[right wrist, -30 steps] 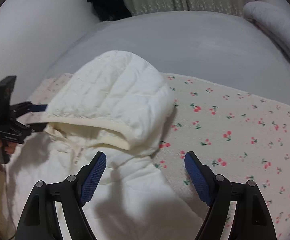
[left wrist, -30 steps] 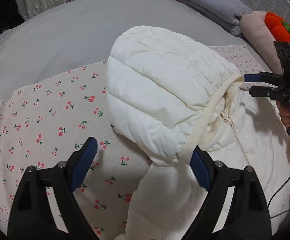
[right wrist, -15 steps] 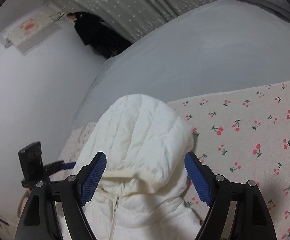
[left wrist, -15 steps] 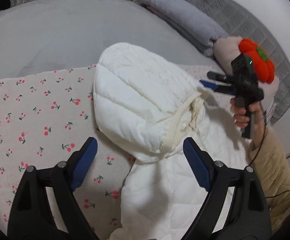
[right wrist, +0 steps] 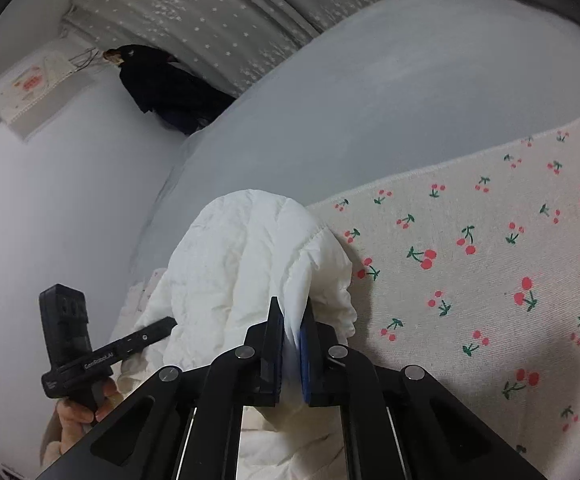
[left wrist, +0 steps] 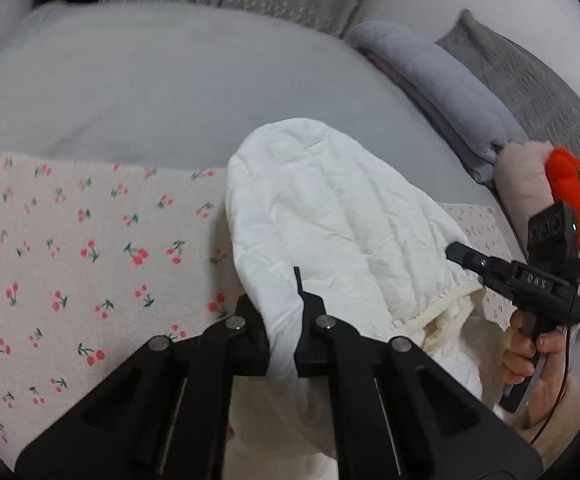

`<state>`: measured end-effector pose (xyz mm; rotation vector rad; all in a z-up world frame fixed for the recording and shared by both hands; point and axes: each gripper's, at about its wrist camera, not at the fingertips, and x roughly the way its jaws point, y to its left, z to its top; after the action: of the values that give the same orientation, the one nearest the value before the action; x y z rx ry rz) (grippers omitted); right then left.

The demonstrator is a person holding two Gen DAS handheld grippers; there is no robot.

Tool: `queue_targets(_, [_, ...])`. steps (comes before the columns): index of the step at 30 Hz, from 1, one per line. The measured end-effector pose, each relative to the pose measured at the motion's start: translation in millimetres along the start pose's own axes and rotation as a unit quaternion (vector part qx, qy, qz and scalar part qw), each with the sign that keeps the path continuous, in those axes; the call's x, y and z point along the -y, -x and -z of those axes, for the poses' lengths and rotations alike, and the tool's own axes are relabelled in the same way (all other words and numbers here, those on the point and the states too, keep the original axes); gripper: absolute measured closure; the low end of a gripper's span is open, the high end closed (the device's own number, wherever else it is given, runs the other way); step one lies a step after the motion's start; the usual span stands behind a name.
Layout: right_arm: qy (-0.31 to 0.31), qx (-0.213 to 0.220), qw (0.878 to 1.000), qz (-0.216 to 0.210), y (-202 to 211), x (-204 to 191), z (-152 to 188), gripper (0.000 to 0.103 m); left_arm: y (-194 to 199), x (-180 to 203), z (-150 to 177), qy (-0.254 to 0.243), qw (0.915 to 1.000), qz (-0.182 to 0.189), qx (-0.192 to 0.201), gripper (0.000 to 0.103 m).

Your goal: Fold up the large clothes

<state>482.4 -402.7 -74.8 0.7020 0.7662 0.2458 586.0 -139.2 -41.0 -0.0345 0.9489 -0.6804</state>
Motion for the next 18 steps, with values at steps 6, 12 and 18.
queue_targets(6, [0.041, -0.017, 0.999, -0.021, 55.0, -20.1, 19.1, 0.088, 82.9, 57.4, 26.5, -0.18, 0.9796, 0.017, 0.089, 0.097])
queue_targets(12, [0.016, -0.031, 0.999, -0.041, 112.5, -14.8, 51.6, 0.03, 122.0, 101.2, 103.5, -0.341, 0.9368, 0.035, 0.071, 0.097])
queue_targets(18, [-0.035, -0.054, 0.996, -0.061, 140.4, -5.1, 70.1, 0.025, 104.4, 129.6, 174.6, -0.438, 0.8987, 0.014, -0.01, 0.095])
